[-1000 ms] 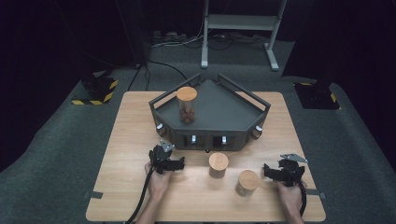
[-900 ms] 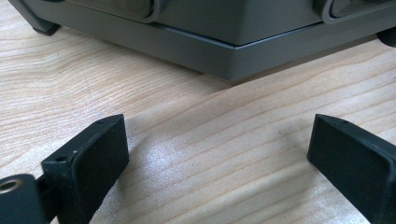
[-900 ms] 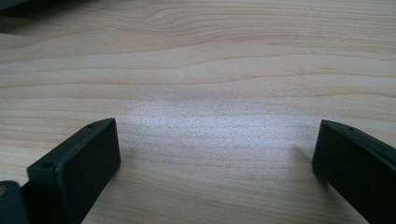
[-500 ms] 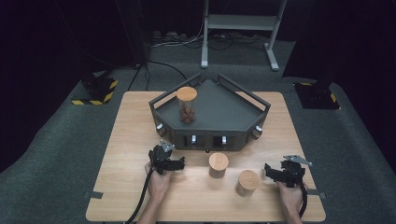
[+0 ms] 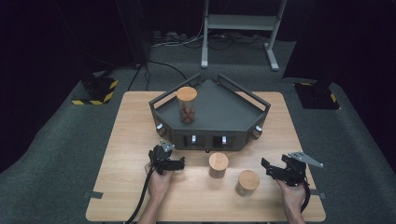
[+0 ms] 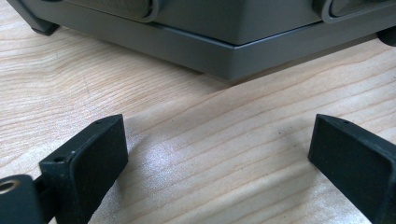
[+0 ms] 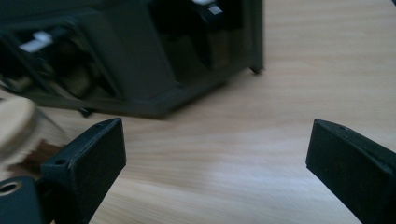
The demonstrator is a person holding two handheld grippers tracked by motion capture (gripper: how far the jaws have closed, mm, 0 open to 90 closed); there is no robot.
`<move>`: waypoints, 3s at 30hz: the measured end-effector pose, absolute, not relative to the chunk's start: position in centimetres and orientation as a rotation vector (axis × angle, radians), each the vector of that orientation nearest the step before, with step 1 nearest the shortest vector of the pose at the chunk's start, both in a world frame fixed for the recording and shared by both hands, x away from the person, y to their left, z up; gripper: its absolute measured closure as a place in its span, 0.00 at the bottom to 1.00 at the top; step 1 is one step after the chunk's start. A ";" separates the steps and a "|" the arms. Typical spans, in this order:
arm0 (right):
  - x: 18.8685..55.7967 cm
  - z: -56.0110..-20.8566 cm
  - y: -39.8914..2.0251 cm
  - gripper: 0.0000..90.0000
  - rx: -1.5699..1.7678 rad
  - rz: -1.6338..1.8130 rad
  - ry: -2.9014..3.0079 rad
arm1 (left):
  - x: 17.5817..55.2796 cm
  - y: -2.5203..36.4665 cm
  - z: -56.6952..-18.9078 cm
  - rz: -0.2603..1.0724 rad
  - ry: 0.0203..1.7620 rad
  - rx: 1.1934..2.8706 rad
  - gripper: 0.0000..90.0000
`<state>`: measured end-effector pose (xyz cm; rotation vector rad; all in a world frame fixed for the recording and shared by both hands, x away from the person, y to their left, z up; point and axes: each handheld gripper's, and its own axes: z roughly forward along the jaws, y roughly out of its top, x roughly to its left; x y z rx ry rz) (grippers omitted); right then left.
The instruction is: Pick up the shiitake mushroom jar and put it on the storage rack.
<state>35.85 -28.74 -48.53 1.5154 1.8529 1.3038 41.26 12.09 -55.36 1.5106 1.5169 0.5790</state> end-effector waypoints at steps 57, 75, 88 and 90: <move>37.0 -45.6 -10.8 0.15 1.227 0.941 2.404 | 41.3 12.1 -55.4 0.577 1.516 1.514 0.05; 37.9 -46.6 -10.2 0.24 1.288 0.826 2.439 | 41.2 12.2 -55.3 0.577 1.514 1.524 0.05; 37.8 -46.6 -9.9 0.26 1.255 0.800 2.428 | 41.2 12.2 -55.3 0.576 1.514 1.525 0.05; 37.8 -46.6 -10.1 0.26 1.250 0.805 2.428 | 41.2 12.2 -55.3 0.576 1.514 1.523 0.05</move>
